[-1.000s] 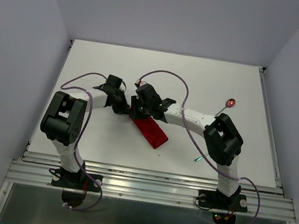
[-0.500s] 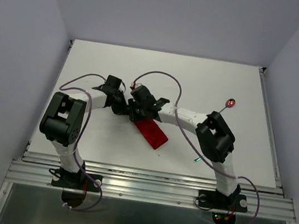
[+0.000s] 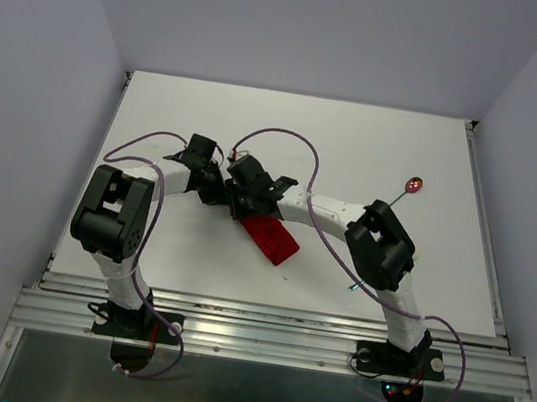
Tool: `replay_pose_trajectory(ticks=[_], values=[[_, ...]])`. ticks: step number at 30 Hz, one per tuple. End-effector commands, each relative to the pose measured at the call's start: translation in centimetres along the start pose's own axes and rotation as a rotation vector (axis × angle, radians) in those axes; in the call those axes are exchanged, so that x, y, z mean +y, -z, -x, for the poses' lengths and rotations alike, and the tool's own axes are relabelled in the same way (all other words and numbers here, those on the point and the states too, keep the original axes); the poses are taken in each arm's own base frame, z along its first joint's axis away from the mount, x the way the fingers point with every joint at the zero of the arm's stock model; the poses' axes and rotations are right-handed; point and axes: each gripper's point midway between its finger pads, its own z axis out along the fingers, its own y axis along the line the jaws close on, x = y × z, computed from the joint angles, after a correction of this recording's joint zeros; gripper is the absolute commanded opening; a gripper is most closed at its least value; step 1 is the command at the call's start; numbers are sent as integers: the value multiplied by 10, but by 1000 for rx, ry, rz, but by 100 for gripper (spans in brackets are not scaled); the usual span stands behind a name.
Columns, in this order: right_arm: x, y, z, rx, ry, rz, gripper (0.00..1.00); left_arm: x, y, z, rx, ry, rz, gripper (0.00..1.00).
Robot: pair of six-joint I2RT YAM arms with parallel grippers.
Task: Fold the napkin into a case and place the utensils inside
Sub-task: Fold the 2/3-rectangle-folded napkin at the center of the board.
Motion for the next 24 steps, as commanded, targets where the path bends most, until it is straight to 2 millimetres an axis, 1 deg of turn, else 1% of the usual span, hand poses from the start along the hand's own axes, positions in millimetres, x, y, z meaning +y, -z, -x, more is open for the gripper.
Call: replay_pose_trajectory(ticks=[1,3,4,5,6,7,8,9,10,11,12,13,14,15,16,19,21,24], values=[[11,-4,19,-75,19,-3,34,-15,13,-7,23,-31,-40,0],[9,-7,21,-91,16,-17,34,-17,13,-8,27,-29,-46,0],[5,-10,16,-91,16,-27,34,-18,14,-8,28,-27,-49,0],[9,-9,15,-104,23,-24,34,-18,14,-8,31,-27,-52,0],[4,-9,16,-126,20,-47,34,-18,13,-10,36,-23,-51,0],[5,-9,24,-179,10,-37,34,-18,14,-10,37,-21,-54,0],[-5,-12,8,-168,11,-58,34,-18,14,-11,39,-17,-54,0],[-6,-5,13,-204,1,-57,34,-18,14,-12,43,-12,-55,0],[-6,-3,23,-266,-14,-53,34,-18,15,-12,44,-9,-56,0],[-13,-5,12,-268,-10,-61,34,-18,15,-13,46,-7,-56,0],[-15,-3,13,-287,-6,-63,34,-18,15,-14,48,0,-56,0],[-11,5,24,-344,-12,-34,34,-18,15,-14,52,3,-57,0],[-11,6,24,-362,-7,-24,34,-18,15,-15,55,8,-60,0],[-15,5,13,-354,3,-24,34,-18,15,-16,60,14,-61,0],[-11,12,22,-394,-4,-1,34,-18,15,-18,69,16,-64,0],[-9,17,20,-408,11,23,34,-18,15,-19,69,22,-64,0],[-9,23,25,-426,13,28,34,-19,17,-18,65,22,-68,0],[-9,23,27,-430,24,24,34,-20,17,-19,66,21,-75,0]])
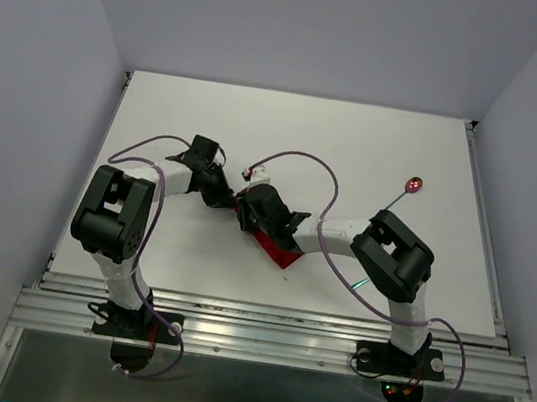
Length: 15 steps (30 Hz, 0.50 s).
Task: Fold the napkin into a case and place the utensils inside
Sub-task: Fold the 2/3-rectangle-folded napkin at the center of the board.
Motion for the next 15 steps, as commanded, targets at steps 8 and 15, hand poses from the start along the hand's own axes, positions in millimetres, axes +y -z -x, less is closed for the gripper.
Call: replay_pose_trajectory(ticks=[8,15], values=[[19,4,49,-132,15,36,34,-9,12,-10,27,-9,-42,0],[17,-4,42,-112,11,23,31,-9,14,-11,26,-14,-49,0]])
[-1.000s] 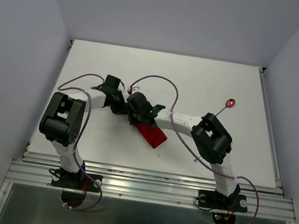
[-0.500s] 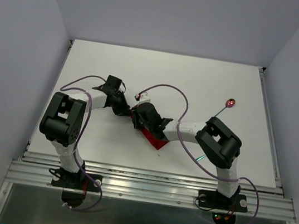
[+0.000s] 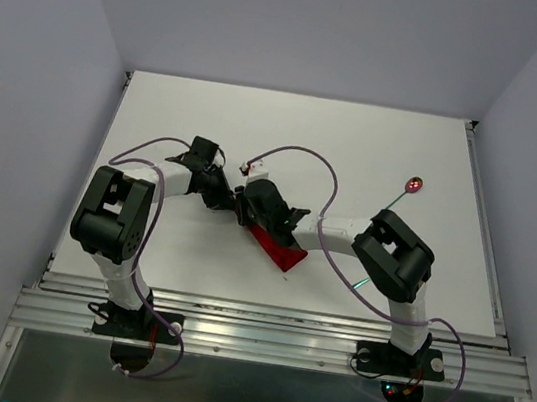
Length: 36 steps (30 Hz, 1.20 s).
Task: Fold the napkin into a case and place the utensils inside
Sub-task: Fold the 2/3-rectangle-folded napkin at the center of the board.
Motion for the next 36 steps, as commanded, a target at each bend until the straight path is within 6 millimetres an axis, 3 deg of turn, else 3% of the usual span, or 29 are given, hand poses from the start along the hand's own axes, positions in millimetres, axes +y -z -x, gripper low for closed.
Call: replay_pose_trajectory(ticks=[1,7,8,11,16,32,36], values=[[13,-3,23,-68,-2,8,26,-9,13,-4,-5,-19,-33,0],[10,-3,21,-61,4,-10,17,-9,14,-4,-7,-14,-35,0],[9,-3,20,-56,5,-10,17,-9,14,-4,-7,-14,-35,0],[10,-1,19,-54,7,-1,34,-9,14,-4,-7,-12,-35,0],[9,-1,14,-44,23,2,37,-9,13,-5,-3,-11,-35,0],[-1,-5,-2,-35,134,-104,34,-10,11,-4,3,-13,-38,0],[-3,-4,0,-41,128,-115,22,-9,11,-4,2,-13,-37,0]])
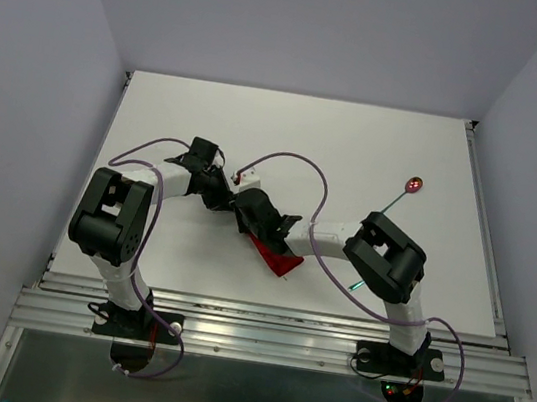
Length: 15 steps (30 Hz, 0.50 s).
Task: Fold the napkin into a case and place the utensils inside
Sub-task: Fold the 2/3-rectangle-folded napkin at the center of the board.
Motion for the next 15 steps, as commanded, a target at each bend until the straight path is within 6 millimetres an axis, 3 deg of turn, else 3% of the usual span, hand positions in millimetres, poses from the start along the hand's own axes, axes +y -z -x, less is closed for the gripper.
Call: replay_pose_trajectory(ticks=[1,6,9,13,15], values=[[-2,0,19,-52,-5,-40,19,-8,7,-2,1,-15,-26,0],[2,4,27,-69,-39,-25,9,-6,7,-3,2,-17,-23,0],[4,7,30,-72,-58,-14,1,-5,8,-4,1,-26,-22,6],[8,11,29,-69,-84,10,1,-9,13,-1,-18,-48,-31,27],[10,15,27,-61,-92,29,1,-11,17,4,-37,-67,-30,33]])
